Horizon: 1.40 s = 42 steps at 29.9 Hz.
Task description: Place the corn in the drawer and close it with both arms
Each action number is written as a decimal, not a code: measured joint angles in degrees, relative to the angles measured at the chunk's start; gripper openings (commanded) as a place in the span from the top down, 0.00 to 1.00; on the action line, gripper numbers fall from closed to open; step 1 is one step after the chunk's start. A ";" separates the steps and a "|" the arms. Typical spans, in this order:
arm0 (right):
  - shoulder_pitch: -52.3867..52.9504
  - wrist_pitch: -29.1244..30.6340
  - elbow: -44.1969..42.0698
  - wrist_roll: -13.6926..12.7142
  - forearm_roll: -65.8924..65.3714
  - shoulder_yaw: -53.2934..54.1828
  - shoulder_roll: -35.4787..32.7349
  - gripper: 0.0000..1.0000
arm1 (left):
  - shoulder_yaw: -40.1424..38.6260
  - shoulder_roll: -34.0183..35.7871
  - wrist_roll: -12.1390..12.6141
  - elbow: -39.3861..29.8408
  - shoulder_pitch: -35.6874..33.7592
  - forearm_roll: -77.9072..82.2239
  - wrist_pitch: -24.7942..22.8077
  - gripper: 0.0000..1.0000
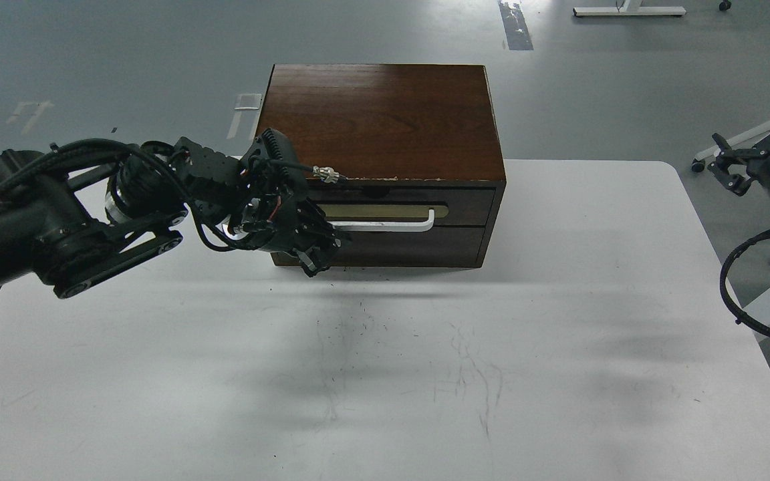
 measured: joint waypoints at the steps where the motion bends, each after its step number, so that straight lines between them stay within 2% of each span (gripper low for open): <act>1: -0.09 0.00 0.00 0.01 0.00 0.01 0.00 0.00 | 0.00 0.00 -0.02 0.15 -0.13 -0.01 0.00 1.00; 6: -0.35 0.00 0.01 0.02 0.00 0.01 -0.04 0.00 | 0.00 -0.12 -0.14 0.00 -1.00 -0.02 0.00 1.00; 15: -0.44 0.00 -0.01 0.03 0.00 -0.08 -0.21 0.00 | -0.07 0.32 -1.09 -8.25 -1.93 -4.82 0.04 1.00; 18: -0.53 0.07 0.01 0.03 -0.07 -0.08 -0.41 0.00 | -0.13 0.98 -2.39 -9.86 -2.85 -10.52 0.04 1.00; 22: -0.93 1.49 0.01 0.59 -0.14 -0.38 -0.81 0.00 | -2.70 4.47 -2.73 -10.22 -3.70 -24.59 0.02 1.00; 23: -0.95 1.95 0.06 0.83 -0.15 -0.44 -0.86 0.00 | -3.77 5.38 -2.73 -10.05 -3.72 -28.65 0.01 0.88; 24: -0.96 2.29 0.14 0.98 -0.16 -0.48 -0.94 0.00 | -4.83 6.21 -2.73 -9.75 -3.68 -33.75 0.00 0.68; 25: -0.95 2.62 0.27 1.05 -0.17 -0.49 -1.15 0.00 | -6.22 7.28 -2.77 -8.97 -3.45 -40.07 0.00 0.29; 26: -0.83 2.83 0.33 1.09 -0.18 -0.49 -1.53 0.00 | -7.29 8.25 -2.78 -7.84 -3.19 -45.48 0.01 0.24; 28: -0.45 3.09 0.54 1.16 -0.17 -0.39 -2.28 0.00 | -8.35 9.49 -2.77 -5.09 -2.77 -58.07 0.00 0.22; 30: -0.09 3.20 0.66 1.16 -0.17 -0.04 -2.68 0.00 | -8.81 10.16 -2.78 -1.54 -2.61 -70.69 0.00 0.11; 33: 1.06 3.23 0.67 1.14 -0.17 0.38 -2.88 0.00 | -9.17 10.45 -2.77 6.64 -2.56 -88.68 0.01 0.05; 38: 2.96 3.28 0.67 1.16 -0.11 1.48 -2.07 0.00 | -9.34 9.40 -2.75 18.78 -2.44 -113.02 0.02 0.02; 42: 3.19 3.27 0.69 1.32 -0.09 3.51 -1.20 0.00 | -9.71 7.89 -0.35 26.44 -0.10 -127.49 0.04 0.02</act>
